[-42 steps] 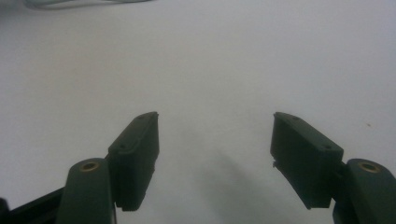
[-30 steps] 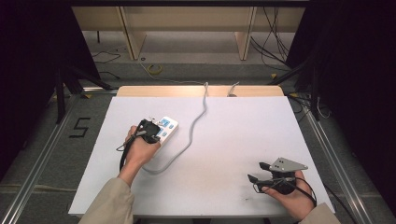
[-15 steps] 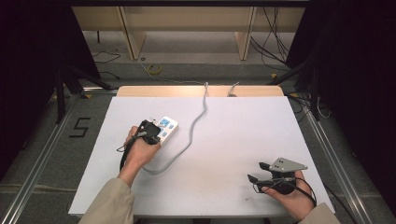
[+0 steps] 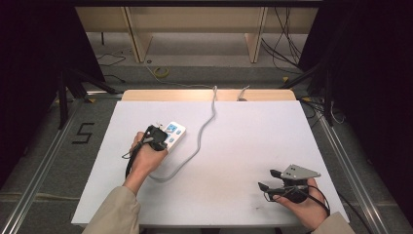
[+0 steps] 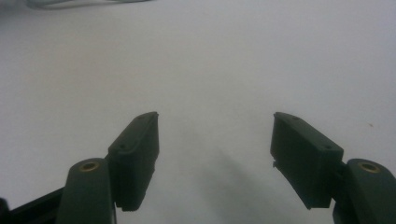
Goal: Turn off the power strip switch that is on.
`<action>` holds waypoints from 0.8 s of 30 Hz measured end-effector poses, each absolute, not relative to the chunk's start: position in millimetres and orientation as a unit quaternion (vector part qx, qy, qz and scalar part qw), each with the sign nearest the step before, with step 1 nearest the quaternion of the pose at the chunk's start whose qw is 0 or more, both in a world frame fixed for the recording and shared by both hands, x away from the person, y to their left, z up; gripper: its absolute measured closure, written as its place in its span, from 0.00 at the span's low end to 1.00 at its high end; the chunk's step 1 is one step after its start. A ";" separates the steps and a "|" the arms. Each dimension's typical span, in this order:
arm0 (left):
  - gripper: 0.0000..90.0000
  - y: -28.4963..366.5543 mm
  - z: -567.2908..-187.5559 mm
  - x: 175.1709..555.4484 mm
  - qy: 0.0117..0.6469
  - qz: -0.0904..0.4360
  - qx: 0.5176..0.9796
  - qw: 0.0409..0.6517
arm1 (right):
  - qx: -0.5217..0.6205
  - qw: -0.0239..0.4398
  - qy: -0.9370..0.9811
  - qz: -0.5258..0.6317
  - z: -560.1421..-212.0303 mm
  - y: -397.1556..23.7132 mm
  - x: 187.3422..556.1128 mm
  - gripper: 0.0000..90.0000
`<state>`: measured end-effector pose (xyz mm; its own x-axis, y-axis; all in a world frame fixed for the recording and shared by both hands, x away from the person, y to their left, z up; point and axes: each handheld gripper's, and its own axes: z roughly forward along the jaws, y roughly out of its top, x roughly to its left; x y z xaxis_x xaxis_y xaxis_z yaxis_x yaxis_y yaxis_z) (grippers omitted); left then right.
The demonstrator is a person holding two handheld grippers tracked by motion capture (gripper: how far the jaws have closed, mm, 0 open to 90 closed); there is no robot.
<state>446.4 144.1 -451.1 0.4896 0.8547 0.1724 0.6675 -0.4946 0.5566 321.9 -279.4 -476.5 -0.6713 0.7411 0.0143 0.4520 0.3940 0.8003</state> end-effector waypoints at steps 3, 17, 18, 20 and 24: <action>1.00 144.6 -451.0 446.6 0.455 0.218 0.836 0.215 | 0.365 0.176 0.816 0.412 -476.5 -279.4 321.9 0.37; 1.00 146.7 -450.6 447.0 0.455 0.213 0.836 0.219 | 0.366 0.176 0.815 0.413 -476.3 -279.5 321.9 0.37; 1.00 146.9 -450.6 447.1 0.455 0.213 0.836 0.220 | 0.366 0.176 0.815 0.413 -476.3 -279.5 321.9 0.37; 1.00 146.9 -450.6 447.0 0.455 0.213 0.836 0.220 | 0.365 0.176 0.816 0.413 -476.3 -279.6 322.0 0.37; 1.00 148.2 -447.7 446.2 0.456 0.214 0.834 0.226 | 0.366 0.176 0.815 0.414 -476.1 -279.6 321.8 0.37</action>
<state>446.2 148.2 -447.7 0.4936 0.8566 0.1505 0.6637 -0.4828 0.5713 321.8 -279.6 -476.1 -0.6699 0.7423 0.0161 0.4505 0.3892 0.8035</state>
